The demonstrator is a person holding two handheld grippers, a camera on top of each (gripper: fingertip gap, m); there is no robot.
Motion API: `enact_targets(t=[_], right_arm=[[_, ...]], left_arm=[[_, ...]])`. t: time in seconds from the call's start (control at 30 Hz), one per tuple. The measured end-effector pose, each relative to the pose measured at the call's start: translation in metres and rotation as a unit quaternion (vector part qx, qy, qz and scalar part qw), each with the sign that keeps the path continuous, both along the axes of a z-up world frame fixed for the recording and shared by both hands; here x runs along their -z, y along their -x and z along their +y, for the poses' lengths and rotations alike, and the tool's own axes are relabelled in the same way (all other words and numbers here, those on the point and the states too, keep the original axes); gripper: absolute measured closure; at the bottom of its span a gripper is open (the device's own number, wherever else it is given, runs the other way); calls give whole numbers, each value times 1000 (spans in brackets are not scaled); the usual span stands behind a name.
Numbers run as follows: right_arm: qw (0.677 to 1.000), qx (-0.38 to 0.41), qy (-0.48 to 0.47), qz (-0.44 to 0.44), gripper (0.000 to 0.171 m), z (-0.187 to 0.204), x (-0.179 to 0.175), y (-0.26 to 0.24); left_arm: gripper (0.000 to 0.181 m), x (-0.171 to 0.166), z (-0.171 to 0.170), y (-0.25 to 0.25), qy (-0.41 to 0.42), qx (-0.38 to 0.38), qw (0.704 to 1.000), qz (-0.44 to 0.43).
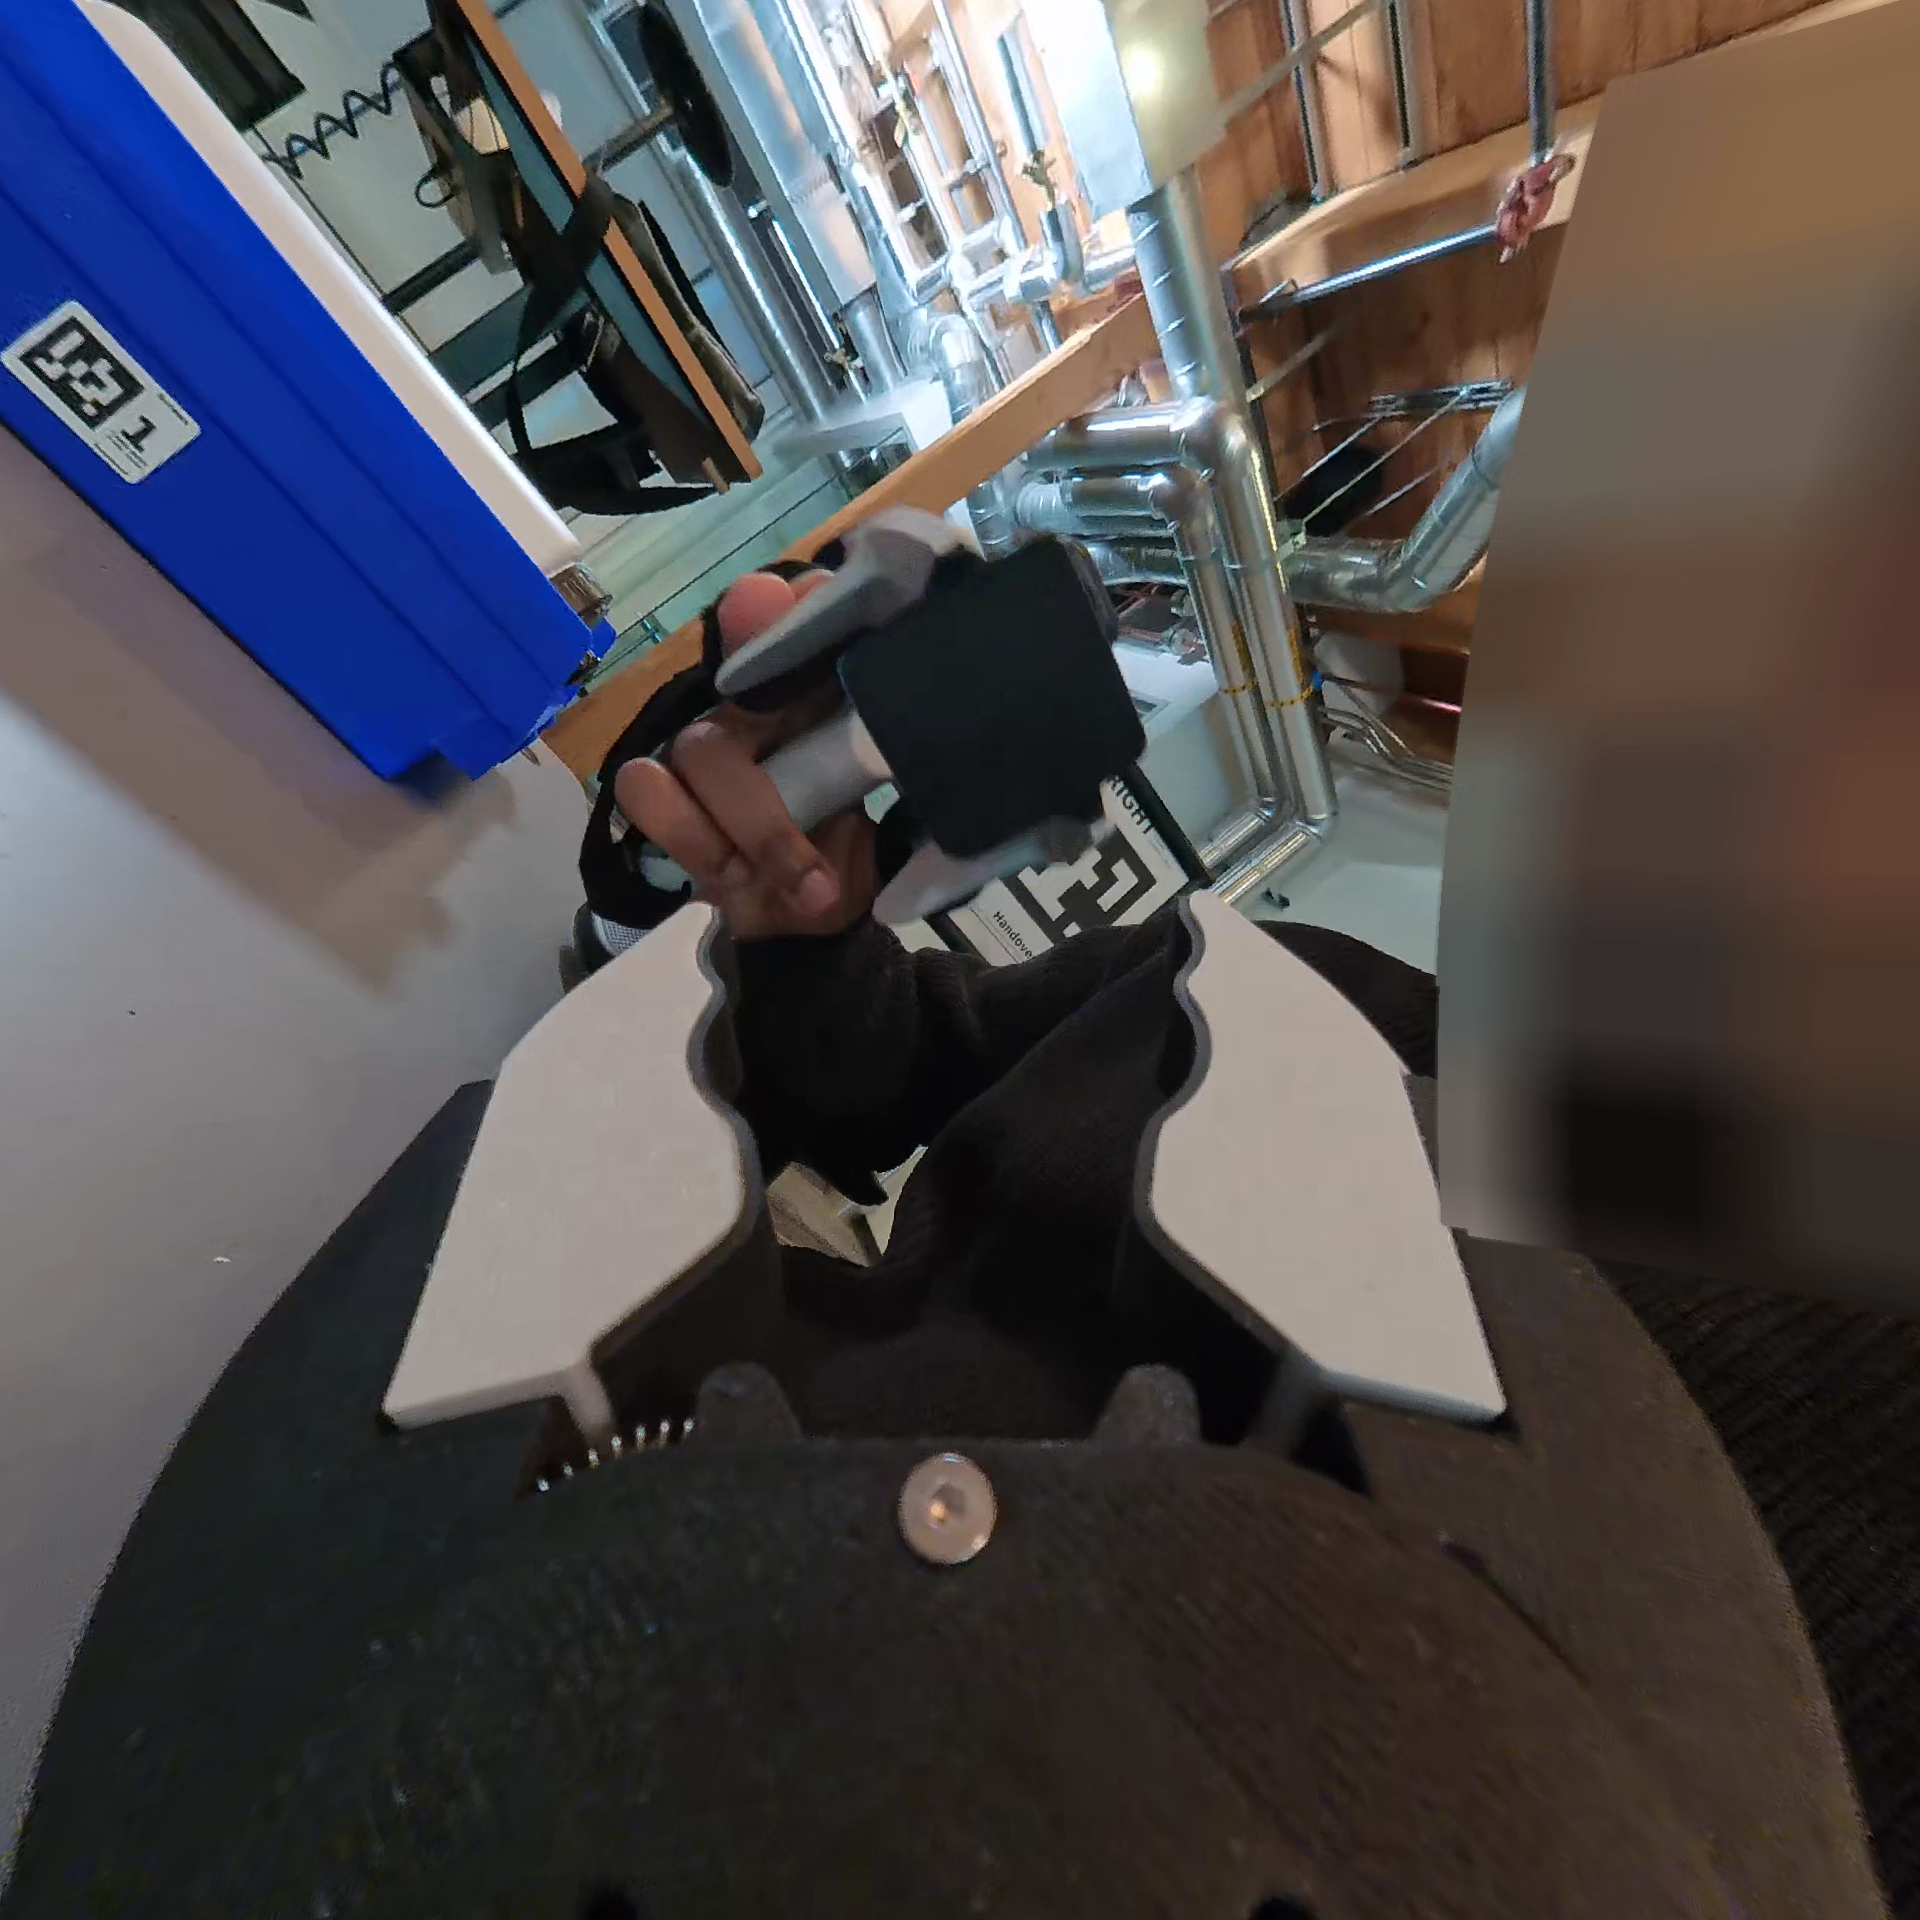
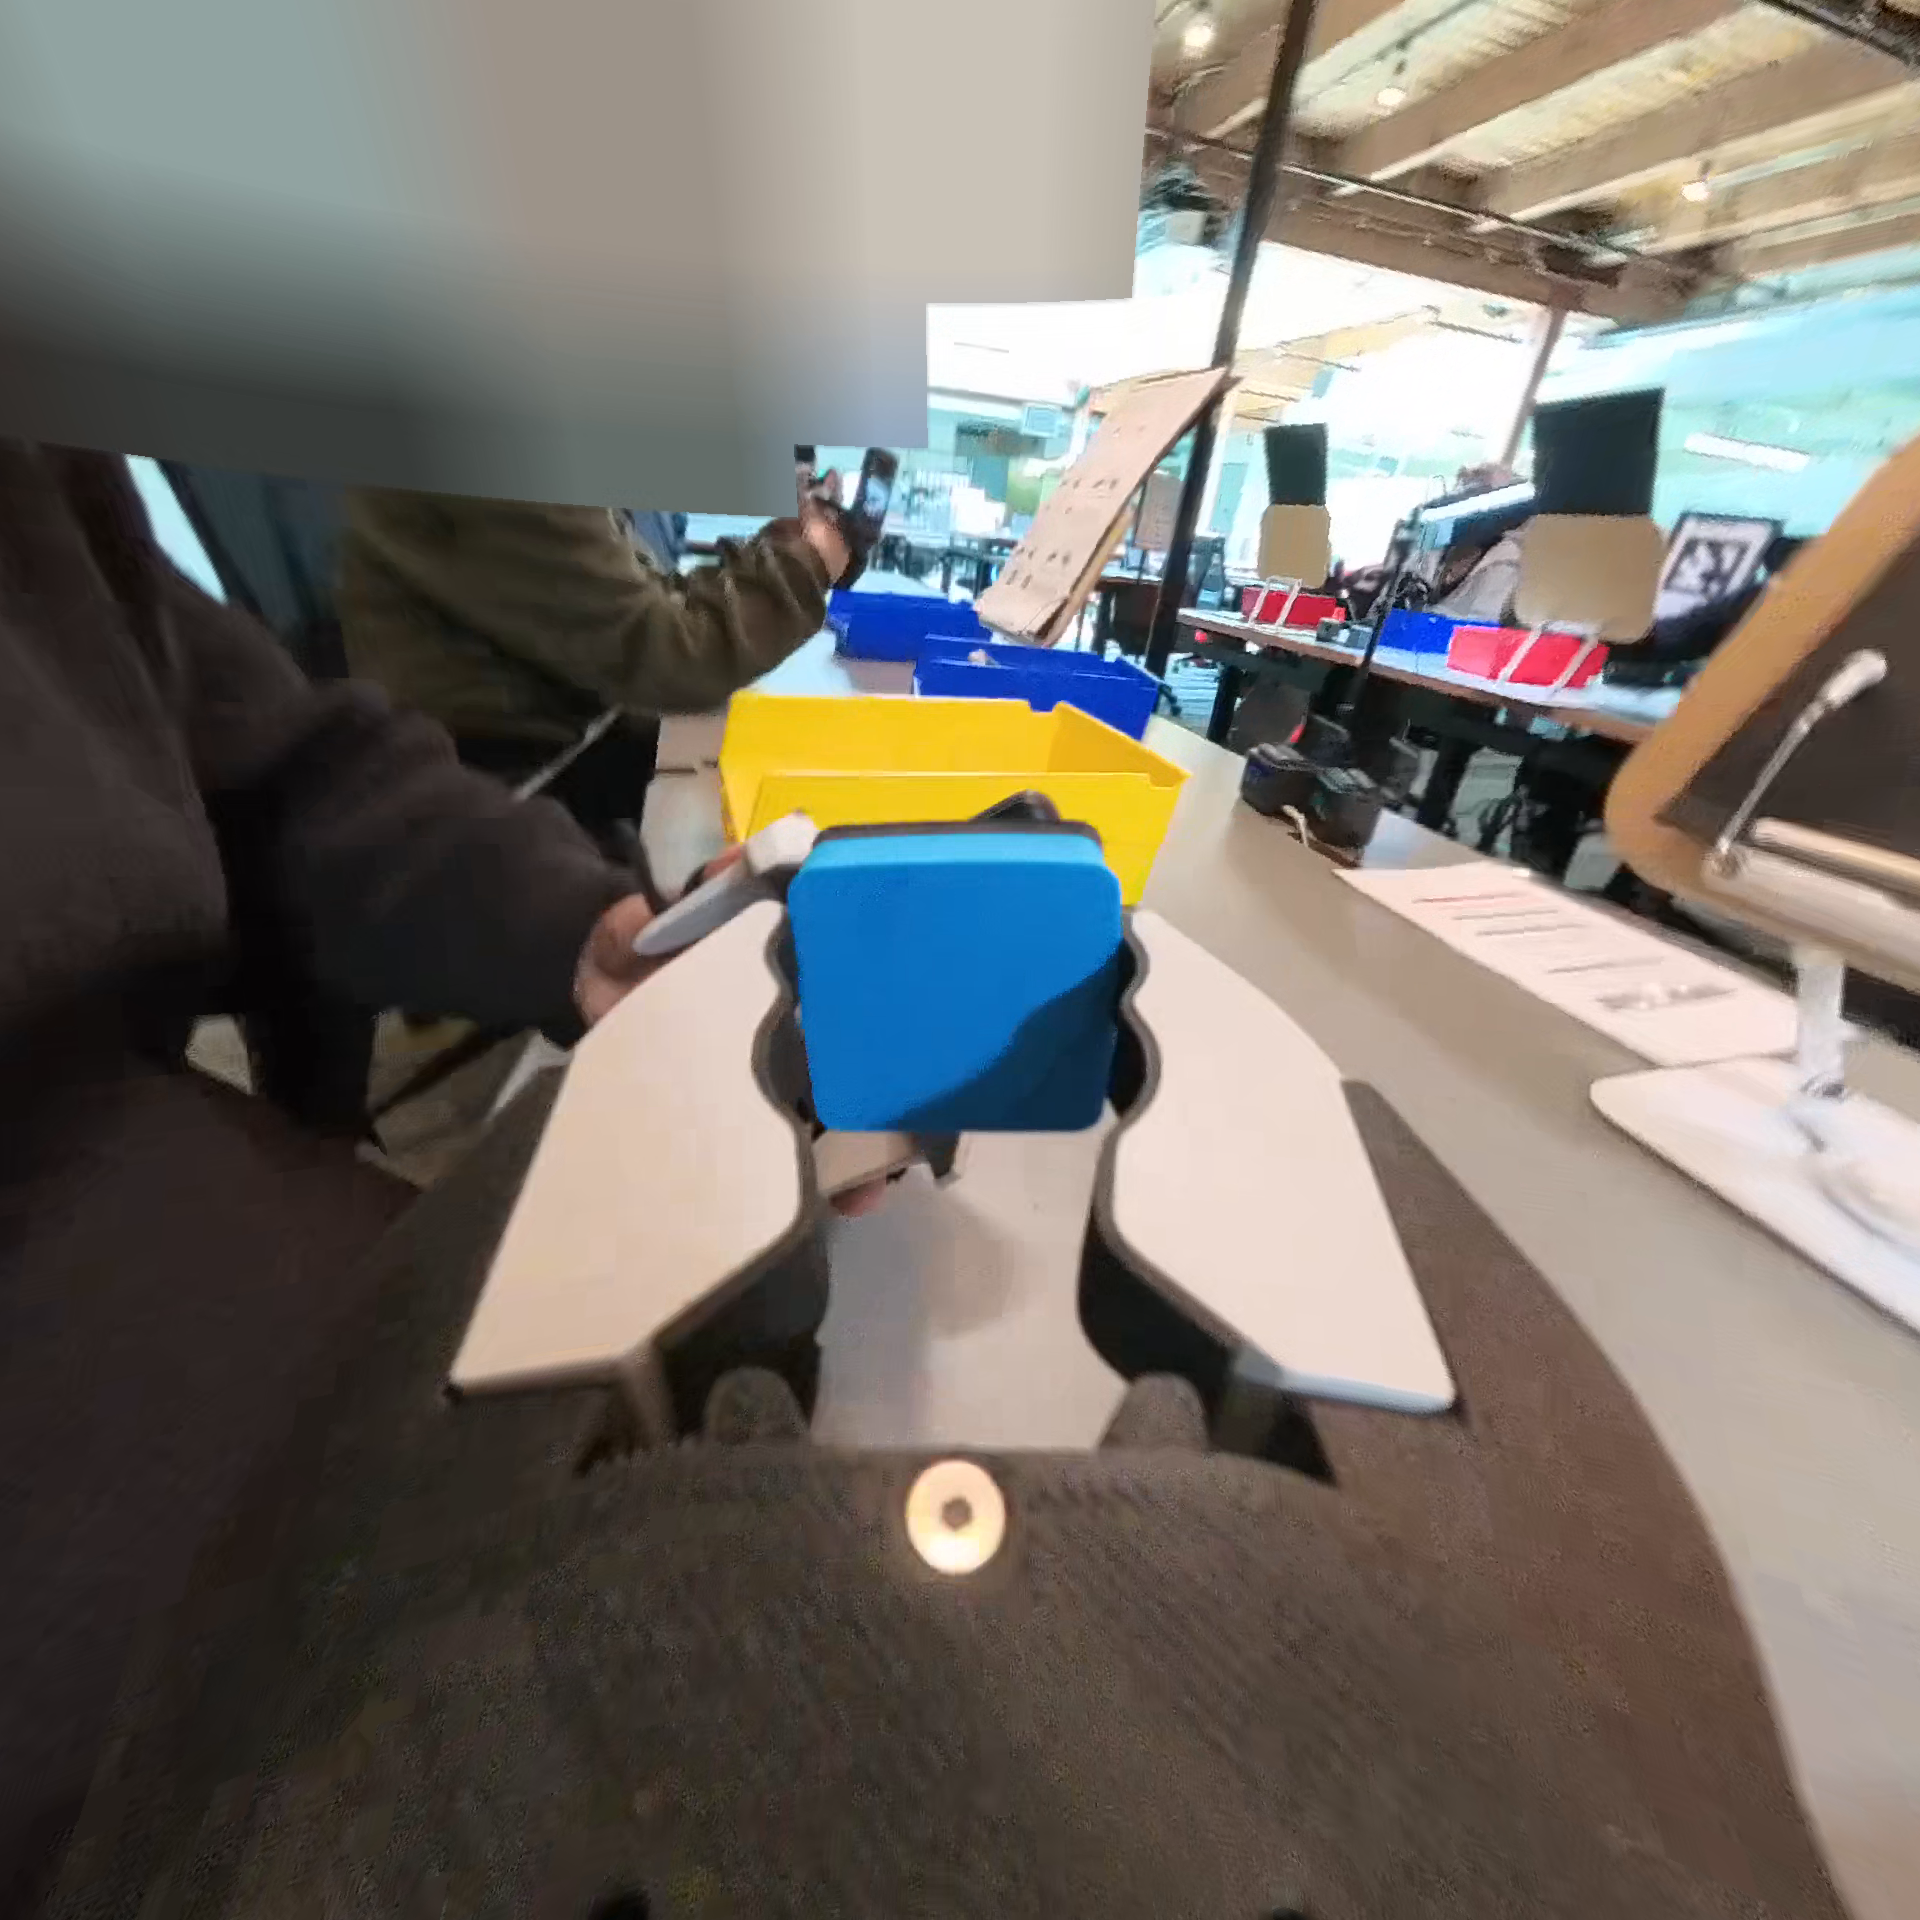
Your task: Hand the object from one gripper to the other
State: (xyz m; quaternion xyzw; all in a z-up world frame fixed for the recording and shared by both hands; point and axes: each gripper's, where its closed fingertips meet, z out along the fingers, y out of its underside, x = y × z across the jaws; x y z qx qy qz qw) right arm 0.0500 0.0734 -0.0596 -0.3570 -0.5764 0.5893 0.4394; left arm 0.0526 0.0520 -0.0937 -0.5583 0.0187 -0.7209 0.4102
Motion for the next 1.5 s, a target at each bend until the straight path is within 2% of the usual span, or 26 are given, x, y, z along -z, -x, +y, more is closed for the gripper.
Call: enact_targets(t=[0.1, 0.17, 0.27, 0.33, 0.4, 0.5, 0.6, 0.67, 0.7, 0.8, 0.9, 0.97, 1.07, 1.17, 1.27, 1.33, 1.4, 1.43, 1.5], right_arm=[[998, 56, 15, -27, 113, 29, -6, -3], [987, 151, -22, -51, 113, 62, -16, -11], [920, 375, -87, -79, 112, 148, -40, -60], [874, 469, -98, -82, 112, 189, -53, -107], [843, 528, -65, -82, 112, 220, -56, -152], [811, 578, -1, -90, 112, 253, -47, -205], [782, 609, 39, -126, 112, 274, -23, -239], [774, 612, 54, -151, 111, 278, -6, -247], [771, 614, 59, -159, 104, 279, 0, -249], [764, 628, 35, -144, 91, 277, -7, -250], [776, 624, -2, -90, 90, 262, -38, -241], [816, 577, -10, -36, 98, 235, -62, -218], [895, 444, 16, 41, 111, 173, -85, -159], [943, 332, 15, 23, 111, 119, -67, -96], [960, 278, -4, -28, 114, 89, -25, -37], [973, 216, 29, -75, 113, 67, -6, 0], [980, 165, 60, -94, 112, 50, -4, 27], [982, 151, 63, -96, 114, 45, -6, 36], [984, 119, 68, -113, 129, 38, 1, 48]], left_arm=[[101, 0, 0, -1, 3, 2, 1000, -6], [103, 1, 0, -1, 6, 3, 1000, -8], [109, 0, 1, 2, -1, -9, 1000, -8], [113, -1, 2, 6, -6, -20, 1000, -2], [115, 1, 3, 6, -5, -23, 1000, 9], [116, 6, 4, 1, -2, -22, 999, 27], [116, 9, 2, -8, -5, -13, 999, 45], [116, 11, 1, -12, -9, -11, 998, 61], [116, 12, 1, -14, -11, -10, 998, 68], [116, 13, 0, -17, -15, -12, 996, 81], [116, 14, 1, -17, -15, -16, 996, 86], [116, 14, 1, -16, -16, -19, 996, 87], [116, 17, 2, -17, -16, -22, 995, 93], [116, 18, 1, -19, -17, -18, 994, 104], [120, 19, 1, -17, -16, -26, 990, 138], [119, 20, 6, -9, -37, -70, 980, 184], [117, 16, 11, 6, -68, -135, 959, 240], [115, 12, 12, 16, -87, -177, 943, 267], [112, 4, 15, 38, -123, -261, 903, 318]])
